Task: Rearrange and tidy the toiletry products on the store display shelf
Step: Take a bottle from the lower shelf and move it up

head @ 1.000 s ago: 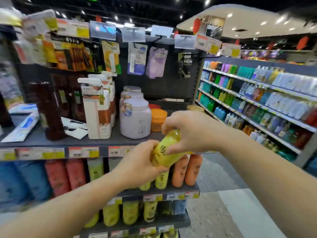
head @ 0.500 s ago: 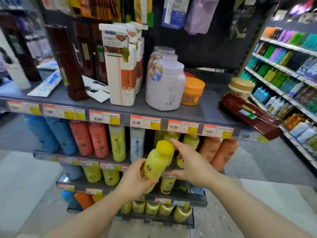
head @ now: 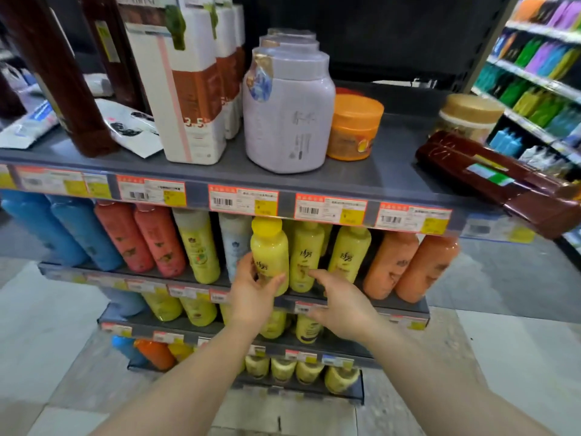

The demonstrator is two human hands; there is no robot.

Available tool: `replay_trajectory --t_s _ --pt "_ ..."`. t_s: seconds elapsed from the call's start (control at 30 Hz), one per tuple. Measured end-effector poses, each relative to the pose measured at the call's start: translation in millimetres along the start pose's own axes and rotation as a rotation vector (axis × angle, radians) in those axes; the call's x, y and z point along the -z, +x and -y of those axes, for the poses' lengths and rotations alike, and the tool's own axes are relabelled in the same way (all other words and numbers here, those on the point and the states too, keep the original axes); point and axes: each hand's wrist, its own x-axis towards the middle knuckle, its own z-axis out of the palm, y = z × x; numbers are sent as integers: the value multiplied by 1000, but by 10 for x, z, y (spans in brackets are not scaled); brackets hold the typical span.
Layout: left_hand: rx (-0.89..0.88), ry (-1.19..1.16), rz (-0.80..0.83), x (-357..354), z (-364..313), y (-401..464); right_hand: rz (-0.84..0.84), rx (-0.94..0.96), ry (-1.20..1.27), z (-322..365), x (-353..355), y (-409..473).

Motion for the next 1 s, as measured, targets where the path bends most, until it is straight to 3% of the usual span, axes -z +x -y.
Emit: replay_trajectory --t_s 0.53,0.73,1.0 --pt "39 192 -119 -258 73 250 187 -13 -28 -277 -379 413" --pt "96 273 -29 -229 296 158 237 -52 -9 -323 -483 457" --pt "134 516 -65 -280 311 213 290 -135 -92 -338 -608 552"
